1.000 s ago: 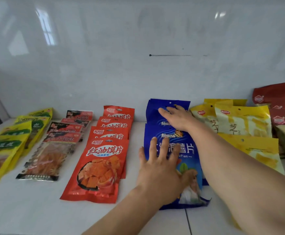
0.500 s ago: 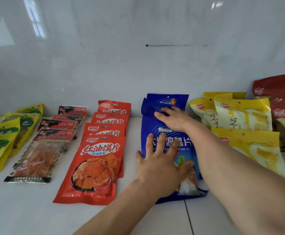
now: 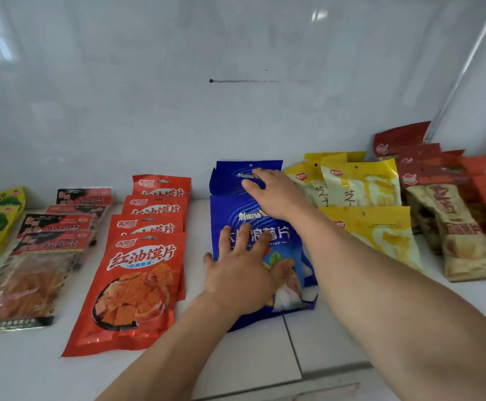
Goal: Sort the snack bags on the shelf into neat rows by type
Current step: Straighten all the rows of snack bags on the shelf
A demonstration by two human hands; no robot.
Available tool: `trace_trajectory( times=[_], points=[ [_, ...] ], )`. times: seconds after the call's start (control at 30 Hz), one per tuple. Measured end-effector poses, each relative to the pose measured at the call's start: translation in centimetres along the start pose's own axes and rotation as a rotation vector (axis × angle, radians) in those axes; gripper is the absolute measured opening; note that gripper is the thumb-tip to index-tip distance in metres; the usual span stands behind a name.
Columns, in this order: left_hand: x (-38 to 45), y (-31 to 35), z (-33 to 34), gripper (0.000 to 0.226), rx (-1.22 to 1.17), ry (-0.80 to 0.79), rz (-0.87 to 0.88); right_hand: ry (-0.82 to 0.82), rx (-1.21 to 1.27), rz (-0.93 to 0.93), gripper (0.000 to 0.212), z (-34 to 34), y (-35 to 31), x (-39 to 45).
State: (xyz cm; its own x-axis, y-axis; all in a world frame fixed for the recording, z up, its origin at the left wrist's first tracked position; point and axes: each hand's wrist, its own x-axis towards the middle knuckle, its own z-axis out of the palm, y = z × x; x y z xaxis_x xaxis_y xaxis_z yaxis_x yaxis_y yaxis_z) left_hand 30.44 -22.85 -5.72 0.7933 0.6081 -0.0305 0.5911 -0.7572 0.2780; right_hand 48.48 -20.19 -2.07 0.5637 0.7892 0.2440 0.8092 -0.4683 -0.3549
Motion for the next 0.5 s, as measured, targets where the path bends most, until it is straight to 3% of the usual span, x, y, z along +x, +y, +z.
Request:
trace_trajectory(
  times=[0.23, 0.33, 0.4, 0.5],
  points=[
    [0.6, 1.2, -1.1, 0.08, 0.032, 0.002, -0.075, 0.072, 0.084, -0.046, 0.061, -4.1, 4.2, -5.1],
    [0.5, 3.2, -1.3, 0.088, 0.031, 0.155, -0.119, 0.143, 0.118, -0.013, 0.059, -6.8, 7.5, -8.0],
    [-0.1, 6.3, -0.9, 0.087, 0.002, 0.281, -0.084, 0.211, 0.148, 0.033, 0.059, -8.2, 10.2, -10.1],
    [-1.2, 12.1, 1.3, 0.086, -0.203, 0.265, 0.044, 0.254, 0.185, 0.14, 0.066, -8.7, 14.6, -13.0]
  ],
)
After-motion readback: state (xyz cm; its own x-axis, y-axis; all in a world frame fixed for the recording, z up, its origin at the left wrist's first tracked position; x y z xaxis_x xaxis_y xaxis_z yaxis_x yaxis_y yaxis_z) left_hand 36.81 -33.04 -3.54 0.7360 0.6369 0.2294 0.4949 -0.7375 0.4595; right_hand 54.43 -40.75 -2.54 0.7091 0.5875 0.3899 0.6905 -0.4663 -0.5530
